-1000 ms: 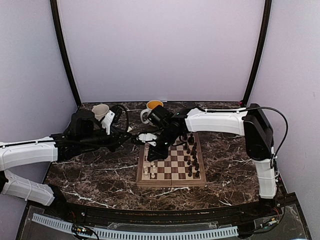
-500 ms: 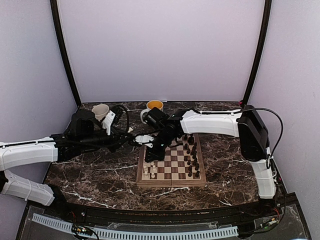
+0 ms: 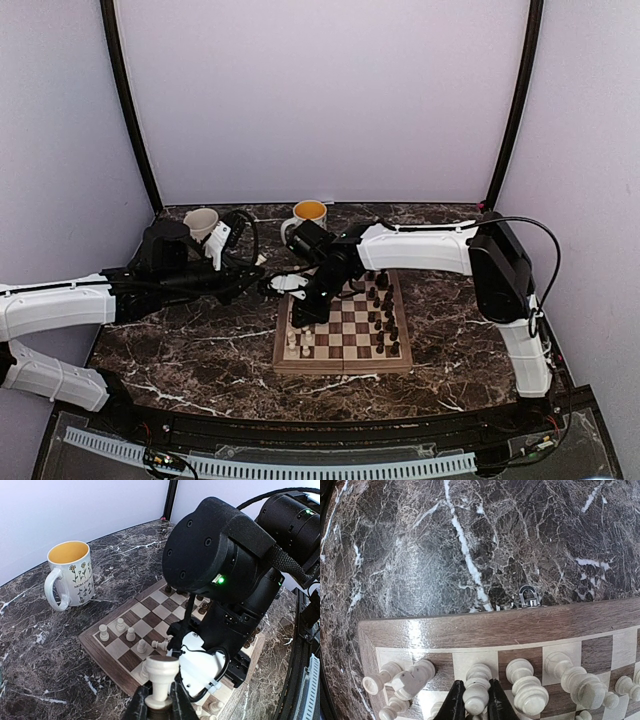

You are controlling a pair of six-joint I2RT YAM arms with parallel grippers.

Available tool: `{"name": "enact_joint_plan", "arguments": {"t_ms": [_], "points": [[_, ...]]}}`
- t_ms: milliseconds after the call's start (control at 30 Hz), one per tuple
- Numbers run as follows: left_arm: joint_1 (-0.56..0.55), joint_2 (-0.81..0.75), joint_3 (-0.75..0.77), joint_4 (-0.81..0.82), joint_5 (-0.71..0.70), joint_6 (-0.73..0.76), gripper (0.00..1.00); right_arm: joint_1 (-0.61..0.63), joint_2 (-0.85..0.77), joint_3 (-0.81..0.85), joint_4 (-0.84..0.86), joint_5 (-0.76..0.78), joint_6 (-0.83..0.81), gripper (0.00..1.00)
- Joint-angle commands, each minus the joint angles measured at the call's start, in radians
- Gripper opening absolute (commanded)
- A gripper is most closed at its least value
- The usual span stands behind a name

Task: Set up the chess pieces on the board
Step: Place the bishop on f1.

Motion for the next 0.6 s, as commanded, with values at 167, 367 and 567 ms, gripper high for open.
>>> {"name": "enact_joint_plan", "arguments": {"t_ms": [167, 367, 567], "points": [[-0.001, -0.022, -0.014, 0.013, 0.01, -0.009, 0.04, 0.014, -0.003, 0.031, -0.017, 0.001, 0.012, 0.19], [-0.001, -0.026, -0.011, 0.012, 0.005, -0.006, 0.04, 0.013, -0.046, 0.031, -0.019, -0.012, 0.024, 0.24], [-0.002, -0.031, 0.012, 0.0, 0.0, -0.007, 0.05, -0.006, -0.114, 0.011, -0.031, -0.044, 0.021, 0.26]]}}
